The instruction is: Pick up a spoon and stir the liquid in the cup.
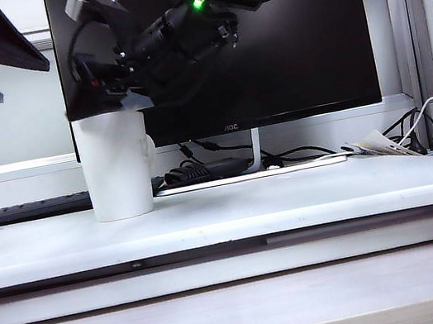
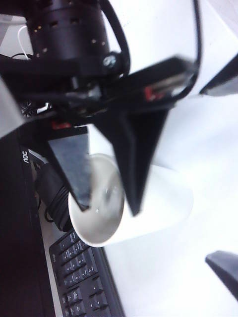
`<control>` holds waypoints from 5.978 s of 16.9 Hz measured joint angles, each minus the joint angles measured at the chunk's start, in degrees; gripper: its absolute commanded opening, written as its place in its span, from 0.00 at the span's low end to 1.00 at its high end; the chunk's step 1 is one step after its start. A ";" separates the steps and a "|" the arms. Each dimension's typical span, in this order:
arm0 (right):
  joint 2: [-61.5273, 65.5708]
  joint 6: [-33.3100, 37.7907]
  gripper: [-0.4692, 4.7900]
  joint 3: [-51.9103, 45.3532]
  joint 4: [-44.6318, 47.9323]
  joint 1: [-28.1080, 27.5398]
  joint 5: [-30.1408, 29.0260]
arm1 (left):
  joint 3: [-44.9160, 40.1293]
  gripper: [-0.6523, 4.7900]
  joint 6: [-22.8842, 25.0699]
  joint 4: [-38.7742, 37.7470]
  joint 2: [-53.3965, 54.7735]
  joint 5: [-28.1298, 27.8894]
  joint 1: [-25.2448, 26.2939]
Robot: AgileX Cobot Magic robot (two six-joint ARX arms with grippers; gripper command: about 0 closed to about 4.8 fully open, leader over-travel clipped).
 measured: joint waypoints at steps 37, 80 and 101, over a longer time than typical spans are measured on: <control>-3.45 2.21 0.71 10.16 -12.55 -3.21 -1.90 | 0.00 0.88 2.01 4.63 0.26 -0.22 0.00; -5.44 2.36 0.41 -17.25 23.87 -2.89 -1.75 | -0.04 0.88 1.31 1.46 1.55 -0.22 0.00; -4.17 4.50 0.08 6.95 -3.45 -3.13 -2.16 | 0.35 0.88 0.81 9.99 2.03 -2.95 0.04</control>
